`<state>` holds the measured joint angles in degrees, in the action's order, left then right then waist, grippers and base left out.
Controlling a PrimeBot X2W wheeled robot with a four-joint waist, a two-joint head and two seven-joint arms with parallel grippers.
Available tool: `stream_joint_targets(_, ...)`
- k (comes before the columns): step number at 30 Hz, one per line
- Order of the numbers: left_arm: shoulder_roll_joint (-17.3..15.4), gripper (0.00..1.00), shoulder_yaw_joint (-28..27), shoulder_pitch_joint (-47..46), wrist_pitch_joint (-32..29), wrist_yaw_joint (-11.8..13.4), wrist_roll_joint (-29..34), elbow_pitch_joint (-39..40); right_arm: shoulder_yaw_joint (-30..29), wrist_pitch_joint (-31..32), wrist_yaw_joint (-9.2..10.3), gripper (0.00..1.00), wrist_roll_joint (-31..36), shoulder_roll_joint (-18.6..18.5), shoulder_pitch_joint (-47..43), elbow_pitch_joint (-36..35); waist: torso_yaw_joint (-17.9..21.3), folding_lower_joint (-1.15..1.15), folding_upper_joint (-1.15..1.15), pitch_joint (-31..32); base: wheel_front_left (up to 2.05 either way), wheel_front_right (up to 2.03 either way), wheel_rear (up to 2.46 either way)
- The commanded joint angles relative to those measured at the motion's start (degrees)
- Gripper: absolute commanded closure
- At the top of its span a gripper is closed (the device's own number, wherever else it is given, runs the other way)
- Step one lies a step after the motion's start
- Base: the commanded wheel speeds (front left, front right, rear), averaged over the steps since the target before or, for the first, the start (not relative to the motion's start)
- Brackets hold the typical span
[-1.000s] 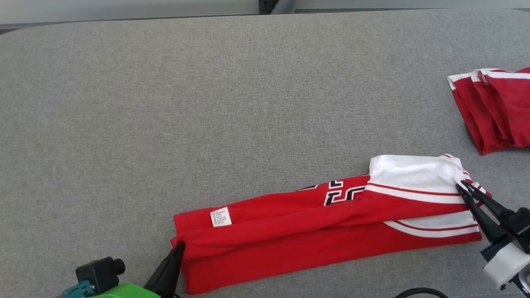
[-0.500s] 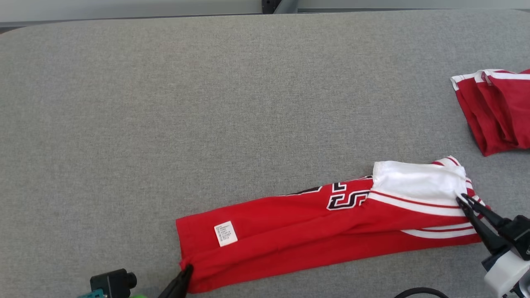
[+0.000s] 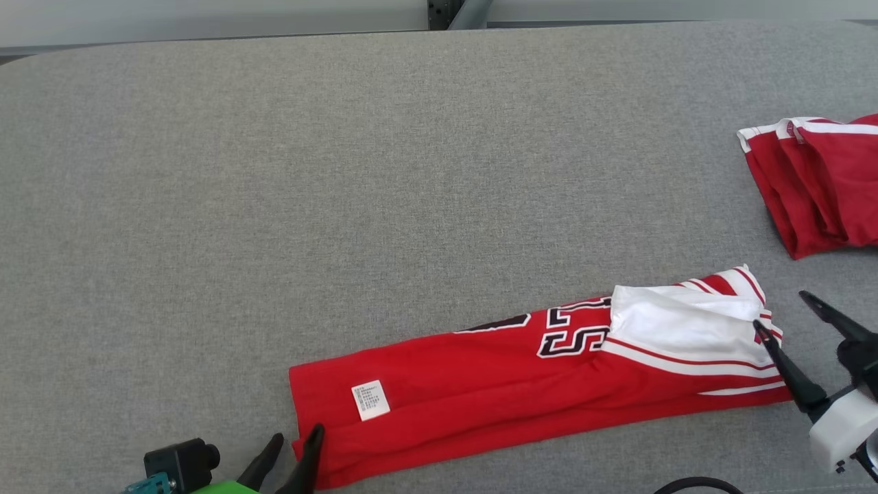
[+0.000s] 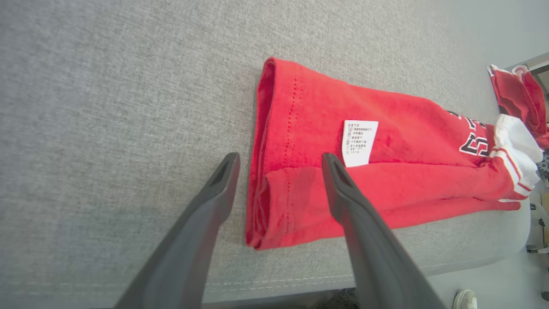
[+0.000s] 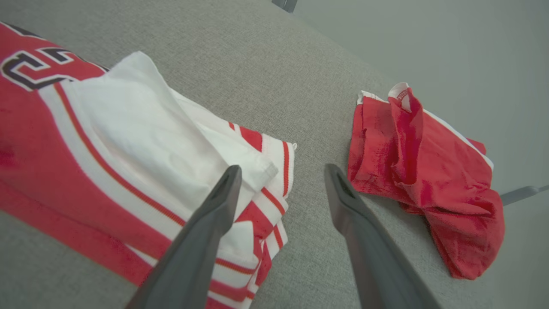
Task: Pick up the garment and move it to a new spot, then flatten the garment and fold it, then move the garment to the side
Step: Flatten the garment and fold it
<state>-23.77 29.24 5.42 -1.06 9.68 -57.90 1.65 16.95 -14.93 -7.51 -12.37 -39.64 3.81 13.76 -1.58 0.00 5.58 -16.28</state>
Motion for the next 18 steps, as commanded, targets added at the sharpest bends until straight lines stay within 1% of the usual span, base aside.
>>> stream_joint_targets(1,-0.6,0.0,-0.2,0.6,0.6,0.9,1.1,0.4,-1.9,-0.2,0.05,0.0,-1.1,1.0,-0.7,-0.2,0.2,0.0,0.0,0.5,0.0,0.0,0.0)
stream_joint_targets(4,-1.6,0.0,0.1,1.4,1.0,3.3,3.6,1.7,-5.9,-0.2,0.05,0.0,-4.3,2.8,-2.3,-0.4,0.6,0.0,0.0,1.3,0.0,0.0,0.0)
stream_joint_targets(6,-2.4,0.0,-0.7,1.8,2.3,5.3,5.0,3.3,-8.0,-0.2,0.05,0.0,-7.3,4.0,-2.9,-0.5,0.9,0.0,0.0,1.6,0.0,0.0,0.0)
stream_joint_targets(7,-2.4,0.0,-0.7,1.8,2.3,5.3,5.0,3.3,-8.0,-0.2,0.05,0.0,-7.3,4.0,-2.9,-0.5,0.9,0.0,0.0,1.6,0.0,0.0,0.0)
stream_joint_targets(10,-2.7,0.0,-3.2,1.7,7.1,8.9,8.4,5.7,-9.9,-0.2,0.05,0.0,-11.4,5.5,-4.1,-0.1,1.2,0.0,0.0,2.5,0.0,0.0,0.0)
stream_joint_targets(11,-2.9,0.0,-3.9,1.7,9.0,9.7,9.7,6.4,-10.2,-0.1,0.05,0.0,-12.1,5.7,-4.3,0.1,1.2,0.0,0.0,3.0,0.0,0.0,0.0)
stream_joint_targets(13,-3.0,0.0,-4.5,2.1,12.0,10.5,11.9,7.1,-9.6,0.8,0.05,0.0,-13.7,6.2,-5.1,0.3,1.4,0.0,0.0,4.2,0.0,0.0,0.0)
stream_joint_targets(15,-3.8,0.0,-4.9,2.7,14.0,11.2,15.0,6.9,-9.0,1.8,0.05,0.0,-14.9,7.2,-5.3,0.6,1.6,0.0,0.0,5.2,0.0,0.0,0.0)
stream_joint_targets(18,-3.4,0.0,-5.2,3.4,15.7,11.0,19.0,6.3,-7.0,3.3,0.05,0.0,-16.3,8.2,-5.1,2.2,1.9,0.0,0.0,6.7,0.0,0.0,0.0)
